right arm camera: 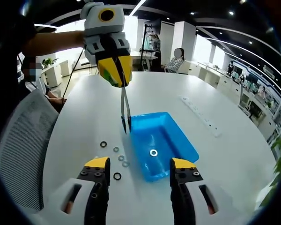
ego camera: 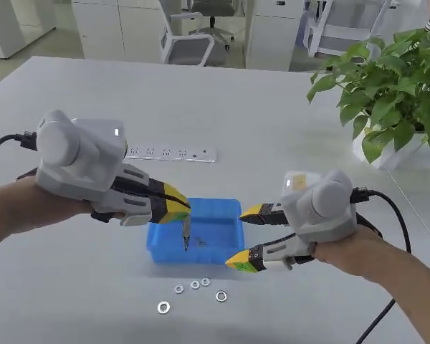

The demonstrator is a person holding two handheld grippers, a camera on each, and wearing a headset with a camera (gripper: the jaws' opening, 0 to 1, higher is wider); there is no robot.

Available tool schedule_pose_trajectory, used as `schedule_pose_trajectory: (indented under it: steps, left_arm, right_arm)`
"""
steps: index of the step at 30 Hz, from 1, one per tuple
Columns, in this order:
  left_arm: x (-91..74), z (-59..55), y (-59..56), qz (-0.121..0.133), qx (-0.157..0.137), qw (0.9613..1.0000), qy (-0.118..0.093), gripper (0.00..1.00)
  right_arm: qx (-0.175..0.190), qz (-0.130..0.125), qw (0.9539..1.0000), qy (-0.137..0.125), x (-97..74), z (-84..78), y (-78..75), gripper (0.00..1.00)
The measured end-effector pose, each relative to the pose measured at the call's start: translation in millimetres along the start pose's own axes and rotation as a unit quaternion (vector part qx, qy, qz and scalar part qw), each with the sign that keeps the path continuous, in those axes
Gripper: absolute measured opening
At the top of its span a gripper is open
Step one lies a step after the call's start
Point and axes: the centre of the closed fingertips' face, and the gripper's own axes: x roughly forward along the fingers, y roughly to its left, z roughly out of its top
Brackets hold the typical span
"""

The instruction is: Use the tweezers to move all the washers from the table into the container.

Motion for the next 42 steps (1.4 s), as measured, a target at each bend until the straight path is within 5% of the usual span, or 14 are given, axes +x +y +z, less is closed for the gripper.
schedule_pose_trajectory:
  steps: [22, 42]
  left_arm:
    - [-8.7, -35.0, -35.8, -0.011, -0.007, 0.9999, 0.009, 0.05]
    - [-6.7, -60.2, -53.0, -0.024, -0.024, 0.9993, 0.016, 0.05]
  right_arm:
    - [0.009, -0.006, 0.9999, 0.007, -3.3, -14.2, 30.0, 0.59]
    - [0.021, -0.002, 0.9997, 0.010, -0.2, -21.8, 46.7, 0.59]
